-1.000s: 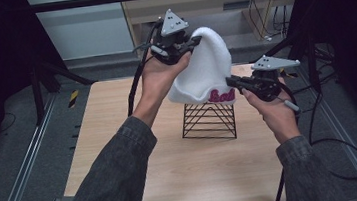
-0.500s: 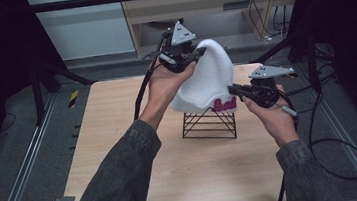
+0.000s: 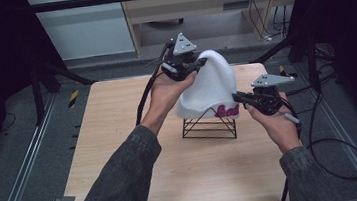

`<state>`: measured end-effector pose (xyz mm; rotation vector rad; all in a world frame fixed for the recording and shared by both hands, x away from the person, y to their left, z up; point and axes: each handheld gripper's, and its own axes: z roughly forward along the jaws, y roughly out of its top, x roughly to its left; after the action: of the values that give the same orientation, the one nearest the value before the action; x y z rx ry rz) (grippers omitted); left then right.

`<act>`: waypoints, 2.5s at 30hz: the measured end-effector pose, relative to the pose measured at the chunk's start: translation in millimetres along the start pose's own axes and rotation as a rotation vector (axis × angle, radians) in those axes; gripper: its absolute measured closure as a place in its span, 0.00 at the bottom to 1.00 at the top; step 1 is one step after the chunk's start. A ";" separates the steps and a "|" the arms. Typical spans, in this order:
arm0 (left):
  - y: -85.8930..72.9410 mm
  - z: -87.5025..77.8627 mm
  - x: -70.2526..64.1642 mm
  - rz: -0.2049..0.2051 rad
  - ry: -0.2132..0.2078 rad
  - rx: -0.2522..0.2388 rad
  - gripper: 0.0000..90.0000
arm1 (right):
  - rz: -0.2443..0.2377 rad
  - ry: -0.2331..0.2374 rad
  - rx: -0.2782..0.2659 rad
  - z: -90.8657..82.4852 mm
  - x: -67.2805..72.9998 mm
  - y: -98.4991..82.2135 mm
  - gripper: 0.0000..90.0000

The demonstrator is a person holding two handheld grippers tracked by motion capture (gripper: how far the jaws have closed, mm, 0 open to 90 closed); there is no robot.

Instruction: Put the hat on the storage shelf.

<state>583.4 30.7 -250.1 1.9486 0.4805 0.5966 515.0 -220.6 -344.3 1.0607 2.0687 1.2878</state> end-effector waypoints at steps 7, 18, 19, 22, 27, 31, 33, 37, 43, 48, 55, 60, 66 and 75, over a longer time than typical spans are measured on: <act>-4.7 6.7 -2.6 -0.003 -0.014 0.013 0.91 | 0.005 -0.009 0.013 -0.1 -2.2 -9.3 0.96; -20.0 13.8 -9.8 0.001 -0.040 0.028 0.91 | -0.005 -0.029 0.052 4.9 -3.0 -28.4 0.96; -21.6 13.4 -10.1 0.002 -0.042 0.028 0.91 | -0.001 -0.027 0.055 4.8 -2.7 -30.1 0.96; -24.6 11.6 -11.5 0.011 -0.041 0.033 0.91 | 0.001 -0.023 0.057 5.6 -1.7 -34.5 0.96; -27.2 9.8 -13.8 0.027 -0.039 0.040 0.91 | 0.006 -0.019 0.057 6.5 0.0 -38.6 0.96; -32.3 10.6 -16.2 0.025 -0.045 0.041 0.91 | 0.006 -0.023 0.072 8.8 -0.1 -41.5 0.96; -34.9 10.6 -17.4 0.022 -0.045 0.046 0.91 | 0.008 -0.021 0.080 10.4 0.2 -43.4 0.96; -40.2 10.3 -17.5 0.016 -0.048 0.055 0.91 | 0.012 -0.017 0.087 13.7 1.0 -48.1 0.96; -47.7 10.1 -18.7 0.006 -0.053 0.063 0.91 | 0.007 -0.020 0.111 18.0 1.6 -51.2 0.95; -51.0 8.0 -18.0 0.007 -0.056 0.070 0.91 | 0.005 -0.015 0.119 20.4 2.5 -52.7 0.95; -56.3 9.5 -20.8 0.006 -0.068 0.084 0.91 | 0.013 -0.011 0.133 24.1 2.7 -59.3 0.95; -63.2 10.3 -20.6 -0.011 -0.069 0.098 0.91 | 0.017 -0.010 0.144 26.0 2.2 -62.0 0.95; -68.4 11.6 -21.3 -0.017 -0.073 0.101 0.91 | 0.025 -0.003 0.154 28.8 1.6 -65.2 0.95; -72.6 12.2 -22.2 -0.031 -0.080 0.142 0.91 | 0.028 -0.017 0.159 33.5 5.4 -66.3 0.90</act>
<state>567.6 40.0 -324.8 2.0876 0.5133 0.4740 512.3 -215.7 -418.6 1.1681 2.1797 1.1381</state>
